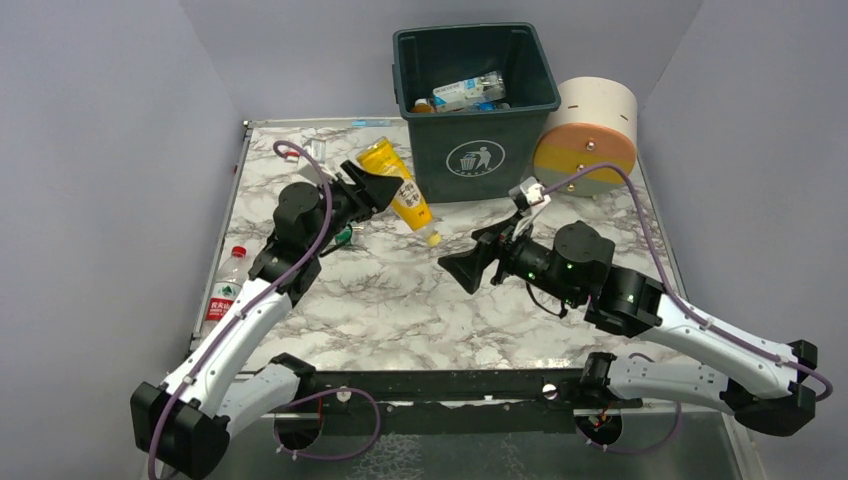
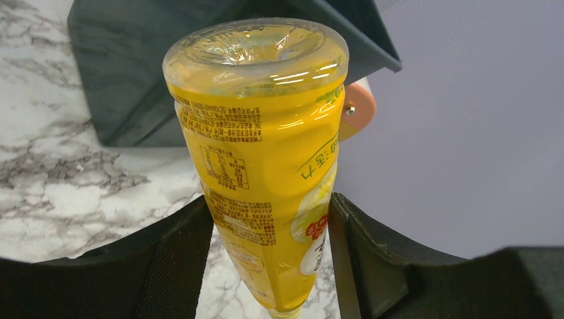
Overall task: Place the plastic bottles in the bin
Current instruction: Pick up the plastic bottle at the center of the board, then place the plastic bottle in the trash bin.
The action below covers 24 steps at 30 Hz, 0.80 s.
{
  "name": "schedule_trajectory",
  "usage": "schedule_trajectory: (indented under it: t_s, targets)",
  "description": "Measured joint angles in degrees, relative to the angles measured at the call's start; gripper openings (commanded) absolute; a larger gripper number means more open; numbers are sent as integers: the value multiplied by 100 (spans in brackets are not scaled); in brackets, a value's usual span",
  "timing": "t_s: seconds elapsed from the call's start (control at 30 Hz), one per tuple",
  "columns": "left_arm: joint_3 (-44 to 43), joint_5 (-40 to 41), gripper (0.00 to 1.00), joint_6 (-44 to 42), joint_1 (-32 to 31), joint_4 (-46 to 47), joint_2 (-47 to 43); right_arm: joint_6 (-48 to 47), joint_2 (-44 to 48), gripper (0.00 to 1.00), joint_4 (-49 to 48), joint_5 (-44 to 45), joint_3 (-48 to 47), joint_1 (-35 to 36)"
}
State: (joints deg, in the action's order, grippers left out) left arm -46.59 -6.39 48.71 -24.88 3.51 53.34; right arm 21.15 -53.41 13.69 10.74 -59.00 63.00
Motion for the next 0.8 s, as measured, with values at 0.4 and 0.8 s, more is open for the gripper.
schedule_trajectory:
  t_s: [0.4, 0.8]
  targets:
    - [-1919, -232, 63, -520, 81, 249, 1539, 450, 553, 100, 450, 485, 188, 0]
    - [-4247, -927, 63, -590, 426, 968, 3213, 1128, 1169, 100, 616, 540, 1003, 0]
